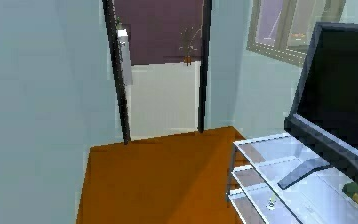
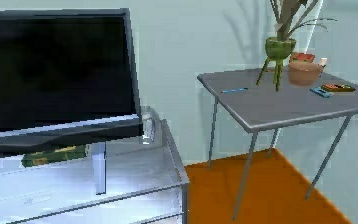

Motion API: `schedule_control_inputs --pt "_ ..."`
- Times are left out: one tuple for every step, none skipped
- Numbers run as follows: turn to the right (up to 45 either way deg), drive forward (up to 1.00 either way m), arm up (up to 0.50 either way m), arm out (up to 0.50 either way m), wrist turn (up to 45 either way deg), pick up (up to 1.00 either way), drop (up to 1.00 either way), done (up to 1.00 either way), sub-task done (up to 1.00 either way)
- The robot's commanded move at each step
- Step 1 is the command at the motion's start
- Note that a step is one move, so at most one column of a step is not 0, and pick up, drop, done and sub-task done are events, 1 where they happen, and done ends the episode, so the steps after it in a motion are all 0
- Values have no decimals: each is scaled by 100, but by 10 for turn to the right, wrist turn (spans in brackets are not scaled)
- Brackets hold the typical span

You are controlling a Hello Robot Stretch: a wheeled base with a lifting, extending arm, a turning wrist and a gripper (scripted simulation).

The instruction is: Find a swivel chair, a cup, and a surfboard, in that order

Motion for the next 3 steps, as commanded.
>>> schedule_control_inputs --pt "-120 0 0 0 0 0 0 0 0" --pt "0 30 0 0 0 0 0 0 0" --pt "150 0 0 0 0 0 0 0 0"
